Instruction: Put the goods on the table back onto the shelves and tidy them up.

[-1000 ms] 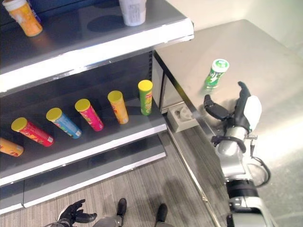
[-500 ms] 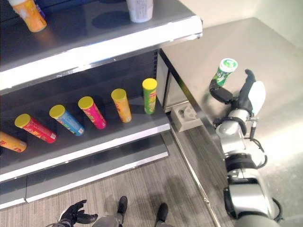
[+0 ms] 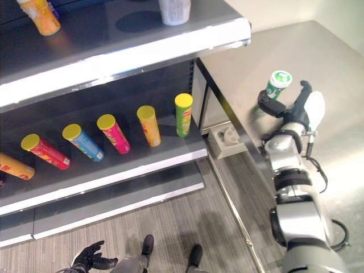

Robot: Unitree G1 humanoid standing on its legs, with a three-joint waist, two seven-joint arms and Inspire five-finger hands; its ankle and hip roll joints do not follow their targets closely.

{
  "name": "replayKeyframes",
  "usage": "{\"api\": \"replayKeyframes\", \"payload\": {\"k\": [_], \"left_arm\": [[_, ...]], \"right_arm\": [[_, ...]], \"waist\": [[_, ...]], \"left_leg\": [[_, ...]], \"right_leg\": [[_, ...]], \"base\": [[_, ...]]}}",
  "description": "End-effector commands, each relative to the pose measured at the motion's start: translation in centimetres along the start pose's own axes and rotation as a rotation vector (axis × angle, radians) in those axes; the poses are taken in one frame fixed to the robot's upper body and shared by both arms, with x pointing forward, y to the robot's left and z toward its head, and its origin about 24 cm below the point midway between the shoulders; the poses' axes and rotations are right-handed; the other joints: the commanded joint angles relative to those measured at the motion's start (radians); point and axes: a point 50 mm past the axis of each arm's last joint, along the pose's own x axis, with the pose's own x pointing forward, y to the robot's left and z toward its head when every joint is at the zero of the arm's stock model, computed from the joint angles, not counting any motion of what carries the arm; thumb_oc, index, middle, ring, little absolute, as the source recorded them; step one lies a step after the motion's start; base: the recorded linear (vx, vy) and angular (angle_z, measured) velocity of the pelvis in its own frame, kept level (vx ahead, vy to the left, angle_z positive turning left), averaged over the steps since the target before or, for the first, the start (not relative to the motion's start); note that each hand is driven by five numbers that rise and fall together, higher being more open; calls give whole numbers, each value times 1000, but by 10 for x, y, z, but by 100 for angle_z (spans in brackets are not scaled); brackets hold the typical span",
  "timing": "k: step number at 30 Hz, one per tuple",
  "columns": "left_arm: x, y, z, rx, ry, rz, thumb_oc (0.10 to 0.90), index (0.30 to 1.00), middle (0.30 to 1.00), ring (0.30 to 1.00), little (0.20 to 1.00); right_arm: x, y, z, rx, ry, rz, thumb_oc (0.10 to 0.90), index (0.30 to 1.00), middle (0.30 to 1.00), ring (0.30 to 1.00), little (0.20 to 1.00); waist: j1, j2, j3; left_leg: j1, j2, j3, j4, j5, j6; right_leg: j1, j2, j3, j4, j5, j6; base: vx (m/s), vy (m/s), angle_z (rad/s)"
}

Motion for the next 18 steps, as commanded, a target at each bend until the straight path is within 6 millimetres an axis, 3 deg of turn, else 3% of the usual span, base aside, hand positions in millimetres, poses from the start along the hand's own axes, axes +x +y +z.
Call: {"api": "replayKeyframes", "payload": {"k": [1,16,17,18], "left_arm": [[5,25,23,55,-89,66,800,900,900,900,900],[6,25,24,64,-94,60,800,900,900,900,900],[6,26,25,68,-98,58,800,900,900,900,900],[6,26,25,67,-98,57,800,900,900,900,900]], "right_arm": [[20,-34,56,37,-195,-89,800,900,900,900,900],[26,-37,55,-13,-178,-53,800,900,900,900,900],[28,-39,54,-28,-176,-56,400,300,300,300,300],[28,-39,55,-28,-176,-56,400,300,300,300,300]], "waist": [[22,-62,-33],[31,-71,-35],[33,-71,-35],[33,-71,-35]], "left_leg": [[23,46,44,3,-60,-56],[22,49,36,3,-57,-60],[21,49,35,3,-56,-61],[21,49,34,3,-56,-61]], "right_leg": [[43,-83,67,14,-72,97],[48,-80,56,14,-77,96],[48,-80,55,14,-77,96],[48,-80,55,14,-77,96]], "base": [[0,0,0],[2,-1,1],[2,1,5],[0,1,4]]}}
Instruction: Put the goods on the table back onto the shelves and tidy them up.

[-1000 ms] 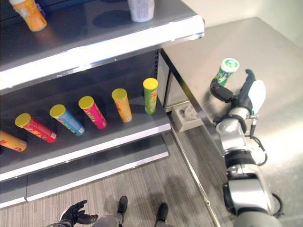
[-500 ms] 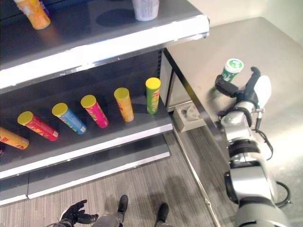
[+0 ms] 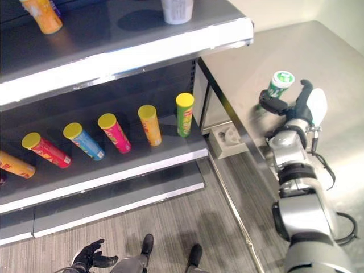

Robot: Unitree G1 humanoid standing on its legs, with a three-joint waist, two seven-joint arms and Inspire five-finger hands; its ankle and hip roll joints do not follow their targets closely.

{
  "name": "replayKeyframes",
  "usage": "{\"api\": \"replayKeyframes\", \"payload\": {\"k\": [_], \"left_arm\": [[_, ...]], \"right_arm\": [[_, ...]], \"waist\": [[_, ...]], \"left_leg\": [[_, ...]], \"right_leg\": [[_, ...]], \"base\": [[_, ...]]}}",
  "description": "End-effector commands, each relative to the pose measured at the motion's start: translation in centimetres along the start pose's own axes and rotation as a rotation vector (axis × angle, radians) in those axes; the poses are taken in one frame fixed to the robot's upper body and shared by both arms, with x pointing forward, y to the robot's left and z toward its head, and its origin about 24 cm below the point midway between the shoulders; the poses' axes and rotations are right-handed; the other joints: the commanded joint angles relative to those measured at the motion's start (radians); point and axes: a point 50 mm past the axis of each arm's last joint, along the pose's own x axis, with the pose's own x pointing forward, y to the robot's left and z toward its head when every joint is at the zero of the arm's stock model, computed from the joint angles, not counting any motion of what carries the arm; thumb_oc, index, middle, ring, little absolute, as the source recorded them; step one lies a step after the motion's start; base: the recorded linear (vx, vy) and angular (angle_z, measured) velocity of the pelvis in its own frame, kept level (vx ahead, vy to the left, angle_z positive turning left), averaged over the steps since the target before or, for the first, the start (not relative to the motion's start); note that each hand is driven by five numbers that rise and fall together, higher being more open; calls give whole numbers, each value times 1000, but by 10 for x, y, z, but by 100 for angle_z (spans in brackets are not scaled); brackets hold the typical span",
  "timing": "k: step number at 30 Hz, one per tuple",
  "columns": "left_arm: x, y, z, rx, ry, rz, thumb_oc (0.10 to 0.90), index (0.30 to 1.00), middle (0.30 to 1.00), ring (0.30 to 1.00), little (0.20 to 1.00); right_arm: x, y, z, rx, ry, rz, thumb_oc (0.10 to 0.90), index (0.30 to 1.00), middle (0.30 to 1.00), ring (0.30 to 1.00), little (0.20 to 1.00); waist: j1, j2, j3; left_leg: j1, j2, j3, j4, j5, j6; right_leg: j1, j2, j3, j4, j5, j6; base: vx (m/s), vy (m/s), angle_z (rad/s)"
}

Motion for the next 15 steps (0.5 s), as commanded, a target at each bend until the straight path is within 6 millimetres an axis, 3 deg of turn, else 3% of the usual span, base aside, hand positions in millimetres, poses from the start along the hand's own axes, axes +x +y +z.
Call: {"api": "replayKeyframes", "payload": {"k": [1,15], "left_arm": [[5,24,22,103,-83,52,800,900,900,900,900],[6,22,23,105,-83,52,800,900,900,900,900]], "right_arm": [[17,-37,52,13,-194,-105,400,300,300,300,300],[16,-41,53,-46,-233,-126,400,300,300,300,300]], "waist": [[33,-66,-37],[30,-67,-34]], "left_leg": [[29,46,50,3,-62,-52],[24,46,54,3,-63,-50]], "right_leg": [[48,-82,70,8,-76,98],[45,-85,76,8,-75,99]], "base": [[-1,-1,3],[0,0,0]]}}
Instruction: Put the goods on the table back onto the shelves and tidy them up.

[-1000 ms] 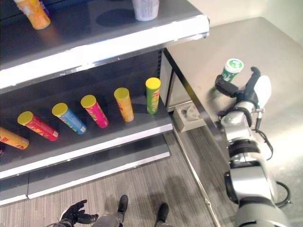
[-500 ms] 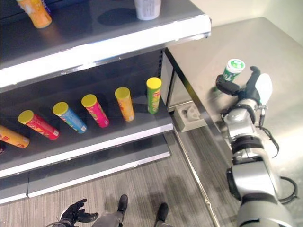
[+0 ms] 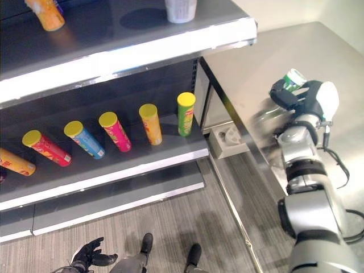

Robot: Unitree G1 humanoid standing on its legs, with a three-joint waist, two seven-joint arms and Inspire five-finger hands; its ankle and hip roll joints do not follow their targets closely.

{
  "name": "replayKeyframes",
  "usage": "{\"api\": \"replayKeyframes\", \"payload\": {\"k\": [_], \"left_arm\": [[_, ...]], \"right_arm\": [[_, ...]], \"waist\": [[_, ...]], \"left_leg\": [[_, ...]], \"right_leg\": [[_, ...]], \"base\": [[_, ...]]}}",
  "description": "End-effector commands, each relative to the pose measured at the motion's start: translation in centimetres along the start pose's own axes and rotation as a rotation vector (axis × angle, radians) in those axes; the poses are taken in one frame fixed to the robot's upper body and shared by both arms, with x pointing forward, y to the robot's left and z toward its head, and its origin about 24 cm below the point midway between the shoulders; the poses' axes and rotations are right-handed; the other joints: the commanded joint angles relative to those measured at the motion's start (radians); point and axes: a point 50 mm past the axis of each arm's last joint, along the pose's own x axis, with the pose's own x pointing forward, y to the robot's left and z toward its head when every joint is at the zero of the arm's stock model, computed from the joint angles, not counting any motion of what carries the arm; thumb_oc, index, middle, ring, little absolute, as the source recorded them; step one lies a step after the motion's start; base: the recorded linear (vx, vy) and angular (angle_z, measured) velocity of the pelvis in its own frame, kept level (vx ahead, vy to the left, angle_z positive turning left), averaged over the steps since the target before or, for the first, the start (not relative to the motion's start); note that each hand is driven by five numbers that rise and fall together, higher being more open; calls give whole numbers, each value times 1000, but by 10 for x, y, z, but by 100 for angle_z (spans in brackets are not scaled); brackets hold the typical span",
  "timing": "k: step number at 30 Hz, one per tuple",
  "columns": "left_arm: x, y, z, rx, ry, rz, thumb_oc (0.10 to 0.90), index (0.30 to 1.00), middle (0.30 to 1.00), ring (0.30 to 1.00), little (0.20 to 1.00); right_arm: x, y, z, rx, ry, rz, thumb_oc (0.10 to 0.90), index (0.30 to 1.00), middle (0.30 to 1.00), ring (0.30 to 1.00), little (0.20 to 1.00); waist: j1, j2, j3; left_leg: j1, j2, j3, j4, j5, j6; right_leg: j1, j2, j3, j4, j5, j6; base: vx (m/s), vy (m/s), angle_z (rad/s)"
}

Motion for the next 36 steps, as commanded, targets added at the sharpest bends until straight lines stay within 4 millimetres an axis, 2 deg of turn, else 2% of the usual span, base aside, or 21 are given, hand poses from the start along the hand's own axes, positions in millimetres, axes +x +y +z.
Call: {"api": "replayKeyframes", "payload": {"k": [1,5,8,10,11,13,15,16,17,19,21,27,36], "left_arm": [[5,20,19,100,-74,47,800,900,900,900,900],[5,19,19,102,-71,48,800,900,900,900,900],[5,19,18,89,-65,52,800,900,900,900,900],[5,20,17,88,-60,58,800,900,900,900,900],[5,19,17,77,-58,61,800,900,900,900,900],[4,21,17,83,-56,62,800,900,900,900,900],[4,23,17,85,-55,67,800,900,900,900,900],[4,27,19,94,-60,74,800,900,900,900,900],[4,30,20,102,-64,79,800,900,900,900,900],[4,32,22,103,-72,81,800,900,900,900,900],[3,33,22,105,-73,82,800,900,900,900,900],[2,37,17,99,-61,88,800,900,900,900,900],[0,41,6,73,-21,95,800,900,900,900,900]], "right_arm": [[10,-29,47,7,-206,-102,400,300,300,300,300],[7,-30,48,19,-239,-115,400,300,300,300,300],[-3,-39,56,68,-334,-166,400,300,300,300,300],[-11,-47,54,91,-380,-209,400,300,300,300,300],[-20,-60,57,110,-450,-266,400,300,300,300,300],[-26,-65,54,113,-471,-289,400,300,300,300,300],[-39,-81,53,123,-539,-349,400,300,300,300,300],[-58,-97,59,149,-642,-410,400,300,300,300,300],[-69,-105,62,156,-700,-431,400,300,300,300,300],[-80,-113,68,168,-762,-453,400,300,300,300,300],[-86,-116,69,170,-783,-458,400,300,300,300,300],[-106,-129,88,225,-931,-471,400,300,300,300,300],[-129,-137,114,393,-1116,-369,400,300,300,300,300]], "waist": [[27,-65,-35],[17,-65,-34],[1,-65,-32],[-6,-67,-35],[-21,-64,-37],[-19,-68,-39],[-31,-71,-42],[-47,-77,-50],[-55,-84,-57],[-61,-91,-63],[-62,-95,-66],[-81,-112,-81],[-90,-127,-100]], "left_leg": [[27,46,60,3,-65,-50],[29,45,64,3,-69,-49],[35,48,69,3,-76,-46],[39,50,73,3,-80,-45],[44,51,77,3,-86,-45],[48,52,77,3,-88,-45],[56,55,80,3,-95,-44],[69,61,87,3,-103,-45],[78,66,95,3,-107,-46],[87,72,104,3,-111,-47],[93,76,109,3,-112,-49],[122,99,138,3,-117,-56],[151,142,152,3,-103,-75]], "right_leg": [[45,-86,77,8,-75,99],[44,-86,79,8,-76,99],[44,-87,84,8,-77,99],[47,-87,86,8,-80,99],[50,-86,89,8,-83,99],[53,-86,89,8,-84,99],[57,-83,93,8,-87,98],[61,-79,102,8,-89,97],[65,-75,108,8,-92,96],[68,-71,113,8,-94,94],[70,-69,116,8,-95,93],[80,-53,136,8,-102,87],[103,-12,155,8,-124,66]], "base": [[0,0,0],[0,0,0],[0,0,0],[0,0,0],[0,0,0],[13,0,5],[2,0,2],[13,-6,-9],[12,-12,-13],[-7,-11,-19],[-9,-14,-11],[-21,-22,-20],[-31,-58,-7]]}}
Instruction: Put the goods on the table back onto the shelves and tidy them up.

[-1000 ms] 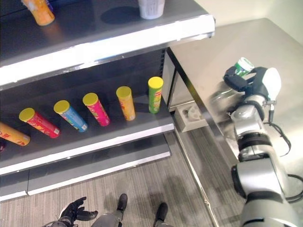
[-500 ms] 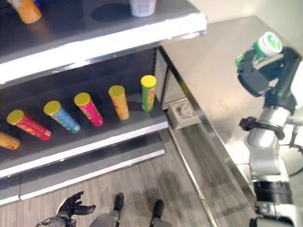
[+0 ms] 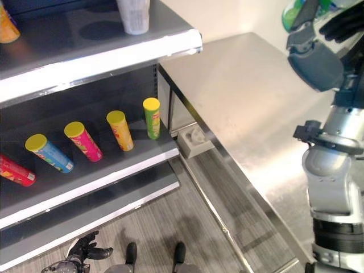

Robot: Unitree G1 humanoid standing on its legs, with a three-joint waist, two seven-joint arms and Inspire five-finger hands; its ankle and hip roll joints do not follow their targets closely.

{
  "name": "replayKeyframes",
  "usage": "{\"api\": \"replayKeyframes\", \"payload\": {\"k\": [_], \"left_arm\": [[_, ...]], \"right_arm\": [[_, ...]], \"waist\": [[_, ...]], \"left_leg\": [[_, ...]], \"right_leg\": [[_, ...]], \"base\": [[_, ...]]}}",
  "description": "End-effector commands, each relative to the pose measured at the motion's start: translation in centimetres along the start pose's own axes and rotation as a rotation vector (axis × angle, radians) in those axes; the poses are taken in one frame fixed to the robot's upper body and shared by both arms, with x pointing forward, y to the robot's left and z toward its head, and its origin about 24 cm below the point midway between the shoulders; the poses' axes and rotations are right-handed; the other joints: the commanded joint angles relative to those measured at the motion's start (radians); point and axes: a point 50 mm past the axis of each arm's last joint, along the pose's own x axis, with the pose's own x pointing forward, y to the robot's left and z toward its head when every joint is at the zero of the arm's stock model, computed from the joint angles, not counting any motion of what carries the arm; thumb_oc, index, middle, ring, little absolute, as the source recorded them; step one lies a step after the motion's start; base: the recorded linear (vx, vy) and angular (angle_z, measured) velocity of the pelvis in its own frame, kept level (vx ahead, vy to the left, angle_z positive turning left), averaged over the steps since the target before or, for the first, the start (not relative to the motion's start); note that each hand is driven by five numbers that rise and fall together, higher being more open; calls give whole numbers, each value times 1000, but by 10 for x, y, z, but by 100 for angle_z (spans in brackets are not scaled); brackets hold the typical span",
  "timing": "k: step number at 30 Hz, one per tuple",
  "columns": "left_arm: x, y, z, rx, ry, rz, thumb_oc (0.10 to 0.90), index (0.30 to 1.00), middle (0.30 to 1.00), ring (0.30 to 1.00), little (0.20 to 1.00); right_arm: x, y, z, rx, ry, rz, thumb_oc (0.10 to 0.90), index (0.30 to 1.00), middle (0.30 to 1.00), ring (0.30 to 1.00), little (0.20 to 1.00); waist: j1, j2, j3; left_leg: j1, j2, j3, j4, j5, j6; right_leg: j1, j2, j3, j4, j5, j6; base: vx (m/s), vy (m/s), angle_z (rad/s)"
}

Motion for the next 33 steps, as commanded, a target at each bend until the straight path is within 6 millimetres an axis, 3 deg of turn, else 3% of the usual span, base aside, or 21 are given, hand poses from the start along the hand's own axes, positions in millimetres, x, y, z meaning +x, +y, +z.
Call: {"api": "replayKeyframes", "payload": {"k": [1,8,15,19,21,25,33], "left_arm": [[-2,27,-7,67,9,46,800,900,900,900,900],[-3,30,-16,61,43,42,800,900,900,900,900],[-1,27,-15,58,55,33,800,900,900,900,900],[-1,29,-17,68,65,40,800,900,900,900,900],[-2,32,-24,75,96,58,800,900,900,900,900],[-3,32,-26,68,105,65,800,900,900,900,900],[-2,30,-27,73,106,69,800,900,900,900,900]], "right_arm": [[29,-20,48,150,-259,-90,400,300,300,300,300],[37,-8,72,407,-336,1,400,300,300,300,300],[50,11,98,612,-406,152,400,300,300,300,300],[51,36,114,738,-412,286,400,300,300,300,300],[53,60,130,804,-423,387,400,300,300,300,300],[58,77,139,798,-418,427,400,300,300,300,300],[72,113,132,706,-310,454,400,300,300,300,300]], "waist": [[27,-20,-101],[52,-31,-91],[73,-40,-80],[91,-40,-97],[111,-35,-107],[131,-30,-106],[179,-19,-108]], "left_leg": [[63,120,59,4,-84,-85],[46,148,48,4,-44,-108],[19,137,86,4,-17,-106],[25,121,89,4,-35,-102],[21,97,89,4,-47,-93],[16,76,81,4,-51,-83],[-2,37,43,4,-51,-66]], "right_leg": [[62,-30,58,7,-142,83],[64,1,33,7,-152,68],[80,-14,-23,7,-145,68],[87,-41,-38,7,-125,79],[77,-73,-50,7,-102,95],[76,-96,-56,7,-90,106],[84,-131,-85,7,-81,120]], "base": [[-42,-72,-1],[-79,-70,0],[-58,17,32],[4,107,36],[4,155,15],[11,82,23],[24,51,9]]}}
